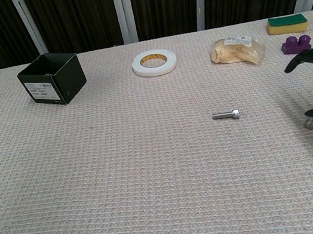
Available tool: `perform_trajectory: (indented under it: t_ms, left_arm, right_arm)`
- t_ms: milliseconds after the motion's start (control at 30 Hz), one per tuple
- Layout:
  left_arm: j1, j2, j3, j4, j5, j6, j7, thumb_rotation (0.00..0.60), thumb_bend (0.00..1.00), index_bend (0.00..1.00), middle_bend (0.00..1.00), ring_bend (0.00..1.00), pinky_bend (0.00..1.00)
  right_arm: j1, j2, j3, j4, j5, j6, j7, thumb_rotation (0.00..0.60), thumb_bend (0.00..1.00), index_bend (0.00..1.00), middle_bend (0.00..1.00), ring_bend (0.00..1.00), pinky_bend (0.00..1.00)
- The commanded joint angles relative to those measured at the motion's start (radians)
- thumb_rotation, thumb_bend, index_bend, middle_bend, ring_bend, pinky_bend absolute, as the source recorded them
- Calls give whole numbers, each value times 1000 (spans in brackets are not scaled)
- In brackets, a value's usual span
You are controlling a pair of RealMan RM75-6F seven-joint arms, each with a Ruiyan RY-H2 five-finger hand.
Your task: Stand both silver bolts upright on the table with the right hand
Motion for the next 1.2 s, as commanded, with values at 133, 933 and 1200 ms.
perform_trajectory:
  t_ms: [133, 933, 1200]
  left_arm:
    - [-1, 2, -2, 0, -4, -3, -4, 600, 147, 169, 149, 7, 48]
    - [-13, 21, -13, 9, -31, -35, -55, 600, 147, 169, 149, 7, 49]
    - [-19, 21, -17, 8, -43, -45, -51, 600, 147, 169, 149, 7, 49]
  right_arm:
    - [76, -99, 36, -47, 27, 91, -167, 600, 238, 172, 0, 0, 14]
    - [275, -478, 168, 305, 172, 163, -361, 600, 237, 358, 0, 0, 14]
    - [281, -511, 176, 385, 167, 135, -327, 600, 238, 424, 0, 0, 14]
